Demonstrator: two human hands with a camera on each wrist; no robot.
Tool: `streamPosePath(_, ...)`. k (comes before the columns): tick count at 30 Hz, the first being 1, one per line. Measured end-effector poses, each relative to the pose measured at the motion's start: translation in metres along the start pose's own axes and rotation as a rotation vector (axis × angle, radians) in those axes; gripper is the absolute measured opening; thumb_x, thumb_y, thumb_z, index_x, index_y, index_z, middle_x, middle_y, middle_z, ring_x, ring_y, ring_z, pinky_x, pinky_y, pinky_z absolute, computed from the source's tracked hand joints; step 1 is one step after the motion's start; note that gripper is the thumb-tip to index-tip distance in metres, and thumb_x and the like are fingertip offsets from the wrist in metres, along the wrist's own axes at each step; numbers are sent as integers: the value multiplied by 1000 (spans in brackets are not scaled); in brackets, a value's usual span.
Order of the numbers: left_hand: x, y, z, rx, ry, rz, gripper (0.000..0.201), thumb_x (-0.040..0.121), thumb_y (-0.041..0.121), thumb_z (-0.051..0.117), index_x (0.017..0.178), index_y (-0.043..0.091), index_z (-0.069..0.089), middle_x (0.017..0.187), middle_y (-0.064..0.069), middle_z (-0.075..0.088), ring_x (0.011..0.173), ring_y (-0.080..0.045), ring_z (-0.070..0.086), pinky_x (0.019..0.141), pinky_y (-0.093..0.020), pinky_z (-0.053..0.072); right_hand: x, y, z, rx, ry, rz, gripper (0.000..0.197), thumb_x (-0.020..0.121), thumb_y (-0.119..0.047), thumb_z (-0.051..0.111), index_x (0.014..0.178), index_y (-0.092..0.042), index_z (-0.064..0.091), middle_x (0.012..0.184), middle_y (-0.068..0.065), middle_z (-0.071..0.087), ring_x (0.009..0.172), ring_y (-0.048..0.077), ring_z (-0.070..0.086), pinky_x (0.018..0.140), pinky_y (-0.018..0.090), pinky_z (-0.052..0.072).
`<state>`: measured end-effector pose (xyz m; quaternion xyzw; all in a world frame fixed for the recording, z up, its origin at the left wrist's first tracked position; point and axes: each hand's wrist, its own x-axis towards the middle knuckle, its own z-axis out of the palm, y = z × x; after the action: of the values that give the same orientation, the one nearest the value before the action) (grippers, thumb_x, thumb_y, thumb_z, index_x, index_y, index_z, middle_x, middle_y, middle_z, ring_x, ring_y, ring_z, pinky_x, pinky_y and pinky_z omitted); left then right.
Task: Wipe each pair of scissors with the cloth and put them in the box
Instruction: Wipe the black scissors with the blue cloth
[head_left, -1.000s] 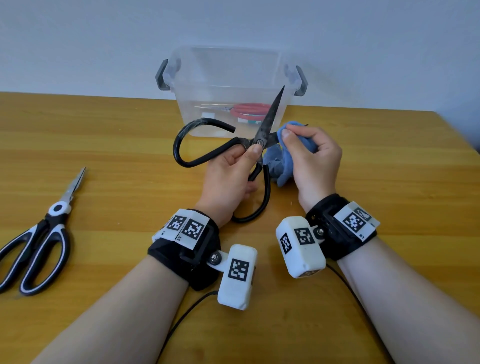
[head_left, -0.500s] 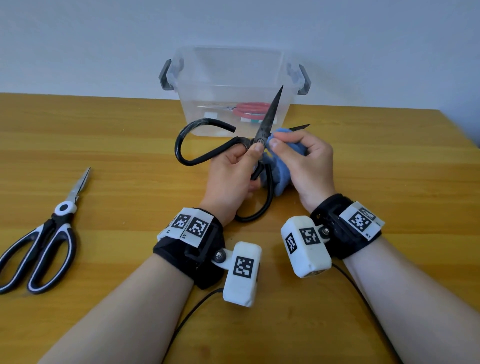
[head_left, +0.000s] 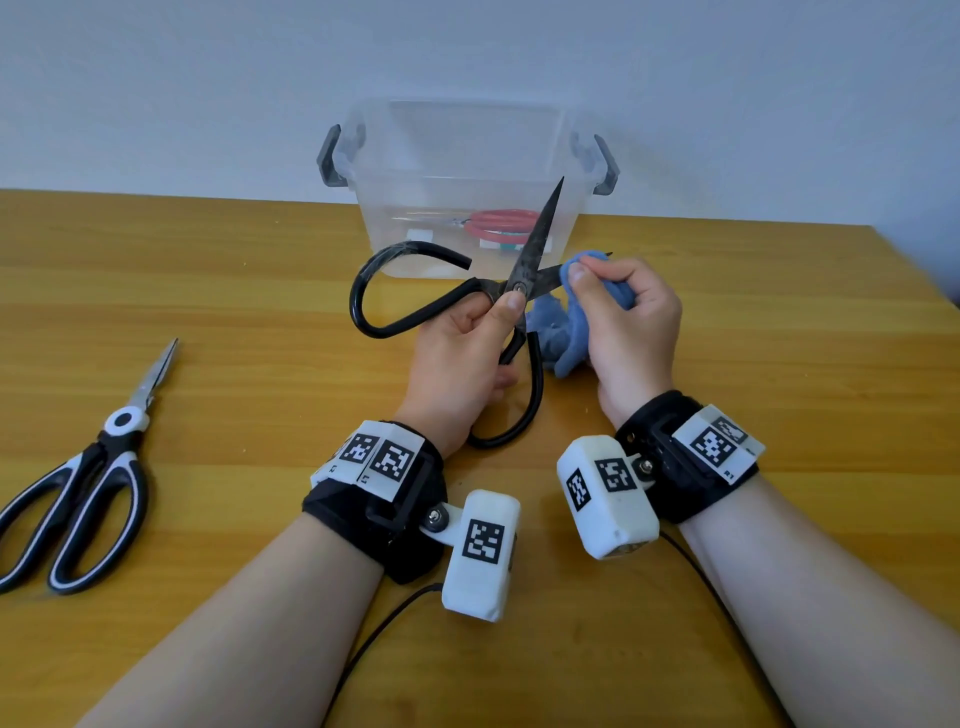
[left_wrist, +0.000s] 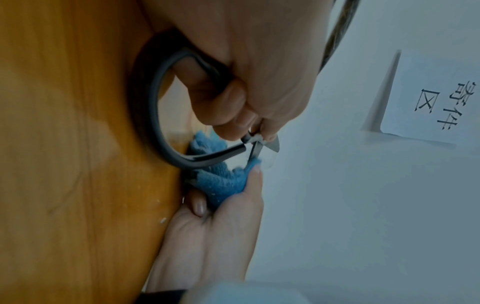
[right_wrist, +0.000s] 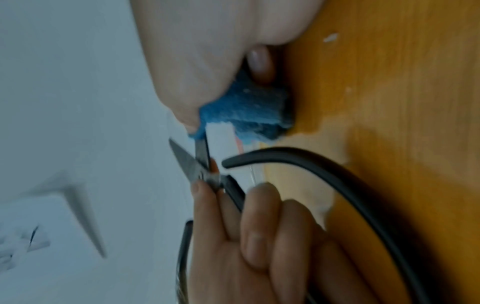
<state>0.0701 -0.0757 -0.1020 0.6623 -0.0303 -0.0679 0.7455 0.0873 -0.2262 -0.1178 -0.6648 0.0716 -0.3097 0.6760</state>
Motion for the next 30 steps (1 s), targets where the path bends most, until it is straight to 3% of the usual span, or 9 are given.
streamPosePath(2, 1, -2, 0, 20, 18, -4, 33, 104, 31, 61, 73, 19, 56, 50, 11, 29, 38, -11, 38, 37, -15, 28, 1, 1, -2, 39, 45, 28, 14, 87, -10, 76, 80, -22, 72, 91, -9, 75, 93, 9, 71, 88, 32, 56)
streamPosePath(7, 2, 0, -2, -32, -35, -22, 32, 105, 31, 59, 75, 20, 53, 55, 6, 32, 42, -11, 36, 38, -18, 23, -10, -5, 2, -24, -254, -20, 14, 85, -4, 78, 82, -17, 74, 93, -7, 77, 96, 11, 73, 87, 31, 59)
streamPosePath(13, 2, 0, -1, 68, 7, -105, 32, 99, 44, 65, 72, 29, 57, 53, 14, 43, 40, -7, 49, 39, -15, 32, 5, 1, -5, 11, 123, 23, 19, 87, -10, 74, 78, -25, 69, 87, -12, 71, 87, 3, 68, 80, 25, 53)
streamPosePath(15, 2, -1, -1, 33, 29, -82, 36, 100, 41, 64, 66, 30, 61, 50, 14, 39, 38, -7, 46, 38, -15, 31, 7, 2, -7, 82, 214, 62, 17, 87, -11, 74, 80, -25, 68, 91, -10, 72, 92, 6, 70, 87, 34, 57)
streamPosePath(18, 2, -1, -1, -25, 68, -33, 33, 102, 37, 63, 72, 25, 62, 50, 14, 35, 37, -8, 43, 37, -15, 30, 8, -1, -7, 157, 237, 109, 8, 85, -18, 76, 85, -25, 72, 95, -14, 75, 106, 18, 71, 95, 58, 56)
streamPosePath(20, 3, -1, -1, -39, 83, -20, 33, 102, 37, 62, 72, 24, 61, 50, 14, 34, 37, -8, 42, 37, -15, 30, 5, -5, -4, 182, 146, 126, 10, 84, -19, 78, 83, -28, 75, 95, -15, 76, 105, 20, 71, 96, 58, 55)
streamPosePath(23, 3, -2, 0, -55, 61, 11, 34, 105, 32, 58, 75, 15, 56, 49, 12, 35, 39, -10, 38, 37, -17, 27, -6, -11, 1, 95, -187, 80, 19, 83, -13, 79, 78, -31, 78, 91, -8, 76, 96, 20, 71, 88, 47, 58)
streamPosePath(25, 3, -2, 0, -40, 35, 30, 33, 106, 31, 56, 79, 13, 54, 52, 8, 31, 40, -11, 36, 38, -18, 25, -9, -12, 2, 32, -314, 47, 20, 82, -6, 80, 80, -25, 78, 89, -4, 77, 93, 19, 72, 85, 40, 59)
streamPosePath(30, 0, 0, -1, 0, -27, 27, 40, 107, 31, 53, 68, 23, 50, 52, 8, 28, 38, -10, 34, 39, -19, 23, -10, -11, 1, -2, -243, -21, 14, 81, -7, 83, 82, -20, 77, 88, -2, 78, 90, 18, 73, 81, 34, 60)
